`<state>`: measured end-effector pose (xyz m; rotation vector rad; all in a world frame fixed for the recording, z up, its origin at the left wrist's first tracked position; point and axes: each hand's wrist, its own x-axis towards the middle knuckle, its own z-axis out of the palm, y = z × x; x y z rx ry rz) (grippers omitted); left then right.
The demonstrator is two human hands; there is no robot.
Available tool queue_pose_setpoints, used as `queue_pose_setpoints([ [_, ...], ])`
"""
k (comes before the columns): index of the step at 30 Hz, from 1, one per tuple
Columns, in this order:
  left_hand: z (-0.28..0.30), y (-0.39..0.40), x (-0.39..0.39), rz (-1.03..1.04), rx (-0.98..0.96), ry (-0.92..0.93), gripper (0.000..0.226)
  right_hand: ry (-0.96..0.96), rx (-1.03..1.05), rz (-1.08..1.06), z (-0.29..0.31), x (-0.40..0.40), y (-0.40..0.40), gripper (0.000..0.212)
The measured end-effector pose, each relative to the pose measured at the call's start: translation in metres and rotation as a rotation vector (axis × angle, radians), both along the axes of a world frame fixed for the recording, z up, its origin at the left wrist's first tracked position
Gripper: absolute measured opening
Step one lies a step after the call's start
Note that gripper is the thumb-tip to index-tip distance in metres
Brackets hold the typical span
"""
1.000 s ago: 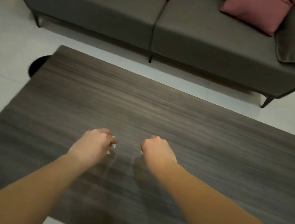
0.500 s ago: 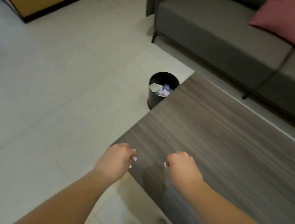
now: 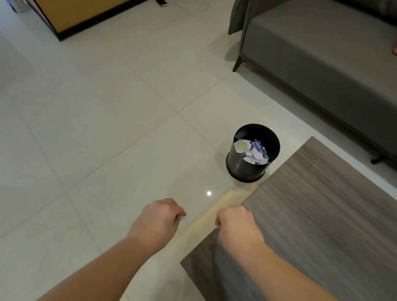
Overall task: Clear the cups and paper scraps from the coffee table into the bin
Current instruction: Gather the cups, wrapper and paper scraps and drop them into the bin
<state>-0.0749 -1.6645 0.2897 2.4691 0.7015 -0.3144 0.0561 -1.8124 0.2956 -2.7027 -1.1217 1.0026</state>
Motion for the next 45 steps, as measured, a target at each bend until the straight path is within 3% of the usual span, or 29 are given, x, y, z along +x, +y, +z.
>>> queue_pose_setpoints([
  [10,-0.019,0.128,0.049,-0.180,0.002,-0.027,0.023,0.060,-0.033,-0.083,-0.023,0.031,0.098,0.035],
  [19,-0.039,0.294,0.083,-0.298,-0.005,-0.011,0.026,0.099,-0.029,-0.300,-0.058,0.037,0.237,0.030],
  [25,-0.040,0.361,0.112,-0.329,-0.009,0.023,0.024,0.142,0.018,-0.385,-0.065,0.061,0.299,0.029],
  [36,-0.057,0.385,0.279,-0.568,-0.066,0.116,0.027,0.232,-0.001,-0.665,-0.088,0.185,0.315,0.020],
  [45,-0.064,0.333,0.442,-0.809,-0.091,0.071,0.027,0.201,0.031,-0.925,-0.089,0.297,0.275,0.021],
])
